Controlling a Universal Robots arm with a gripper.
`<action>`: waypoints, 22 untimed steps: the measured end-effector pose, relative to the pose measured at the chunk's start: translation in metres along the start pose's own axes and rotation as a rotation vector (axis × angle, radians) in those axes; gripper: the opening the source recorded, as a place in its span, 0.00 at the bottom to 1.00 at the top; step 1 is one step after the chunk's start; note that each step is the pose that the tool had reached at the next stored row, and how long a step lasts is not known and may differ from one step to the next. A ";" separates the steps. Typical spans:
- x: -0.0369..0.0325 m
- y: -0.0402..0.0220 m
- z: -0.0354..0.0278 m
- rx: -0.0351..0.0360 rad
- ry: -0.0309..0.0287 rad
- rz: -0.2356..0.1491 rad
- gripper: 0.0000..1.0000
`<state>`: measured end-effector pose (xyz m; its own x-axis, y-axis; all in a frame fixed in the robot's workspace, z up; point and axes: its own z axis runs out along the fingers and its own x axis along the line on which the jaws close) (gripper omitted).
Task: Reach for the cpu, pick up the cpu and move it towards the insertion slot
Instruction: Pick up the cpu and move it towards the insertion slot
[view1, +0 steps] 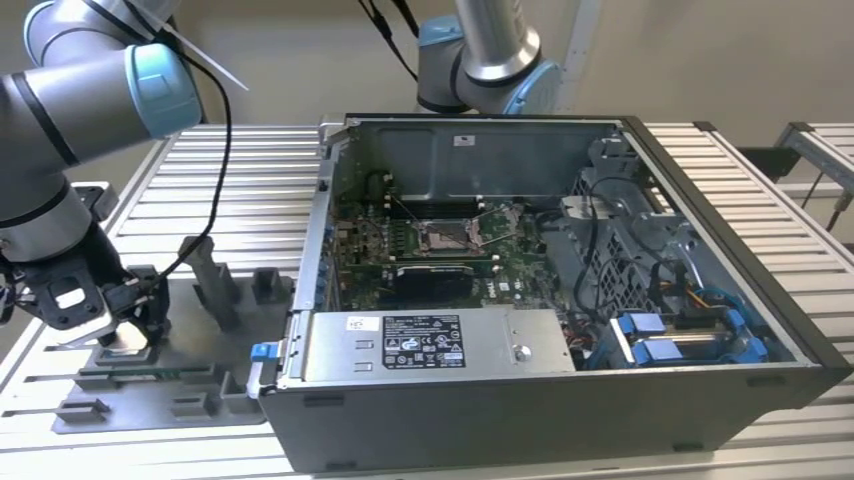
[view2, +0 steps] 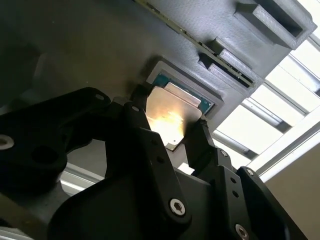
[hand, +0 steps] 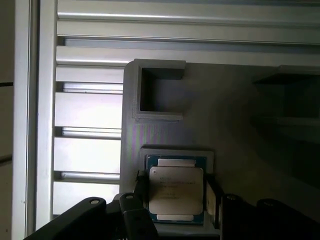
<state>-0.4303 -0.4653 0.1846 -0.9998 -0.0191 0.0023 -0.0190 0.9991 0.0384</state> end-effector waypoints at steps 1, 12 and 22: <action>0.0000 0.0000 0.0000 0.0000 0.0000 0.000 0.00; 0.0000 0.0006 -0.0165 -0.0002 0.0004 0.000 0.00; 0.0001 0.0016 -0.0399 -0.0002 0.0003 0.000 0.00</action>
<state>-0.4303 -0.4653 0.2245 -0.9998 -0.0191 0.0027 -0.0190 0.9991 0.0387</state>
